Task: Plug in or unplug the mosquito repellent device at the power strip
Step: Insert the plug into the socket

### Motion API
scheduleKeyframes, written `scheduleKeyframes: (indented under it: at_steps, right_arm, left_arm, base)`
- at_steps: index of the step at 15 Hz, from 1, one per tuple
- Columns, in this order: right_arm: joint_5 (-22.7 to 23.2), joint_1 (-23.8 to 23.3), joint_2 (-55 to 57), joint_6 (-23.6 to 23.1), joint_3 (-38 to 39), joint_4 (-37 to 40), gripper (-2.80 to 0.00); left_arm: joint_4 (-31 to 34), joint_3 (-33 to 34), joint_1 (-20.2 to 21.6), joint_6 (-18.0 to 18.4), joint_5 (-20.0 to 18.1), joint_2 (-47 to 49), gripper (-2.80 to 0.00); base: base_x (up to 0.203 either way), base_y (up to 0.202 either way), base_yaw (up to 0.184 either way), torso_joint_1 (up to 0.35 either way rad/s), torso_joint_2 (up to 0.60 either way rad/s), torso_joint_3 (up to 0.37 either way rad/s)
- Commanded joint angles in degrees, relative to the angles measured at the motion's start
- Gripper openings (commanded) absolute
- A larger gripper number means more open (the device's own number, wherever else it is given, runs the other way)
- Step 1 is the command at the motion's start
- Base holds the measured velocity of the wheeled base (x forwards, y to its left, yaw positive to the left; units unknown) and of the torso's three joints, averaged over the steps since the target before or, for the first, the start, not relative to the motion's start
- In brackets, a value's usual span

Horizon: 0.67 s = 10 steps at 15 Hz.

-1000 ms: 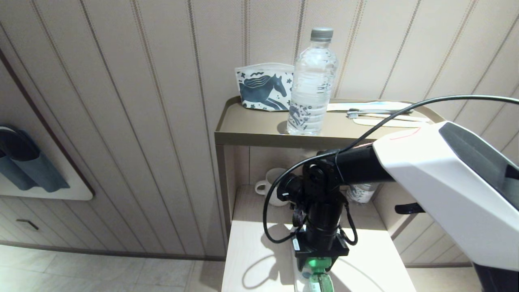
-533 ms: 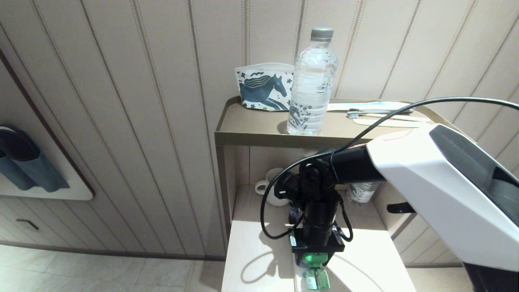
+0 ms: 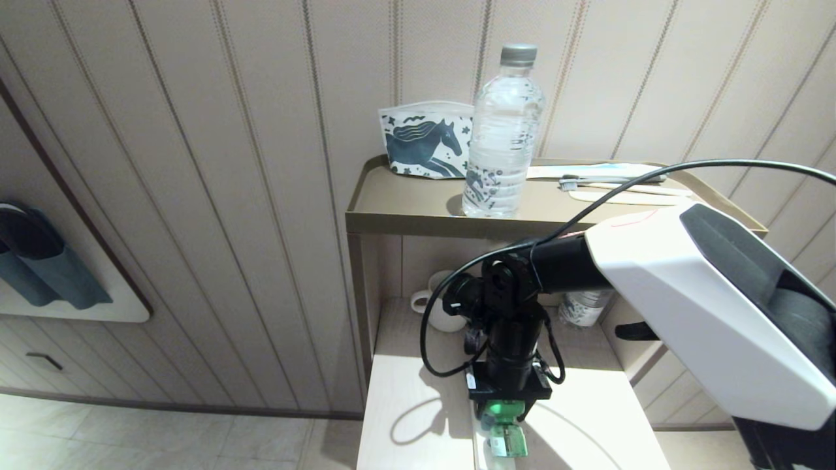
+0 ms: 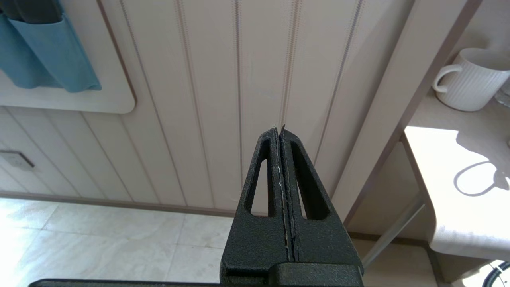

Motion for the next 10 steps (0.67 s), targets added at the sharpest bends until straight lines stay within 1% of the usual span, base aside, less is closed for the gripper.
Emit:
scheduleKeyframes:
  at_steps: [1, 10]
  right_arm:
    - [-0.43, -0.41, 0.17, 0.18, -0.42, 0.30, -2.80]
    - [-0.65, -0.49, 1.58, 0.19, -1.11, 0.38, -2.80]
  left_arm:
    - [0.00, 0.00, 0.01, -0.04, 0.05, 0.09, -2.80]
    - [0.00, 0.00, 0.01, -0.04, 0.05, 0.09, -2.80]
  base:
    - [0.000, 0.000, 0.000, 0.000, 0.00, 0.000]
    - [0.000, 0.000, 0.000, 0.000, 0.00, 0.000]
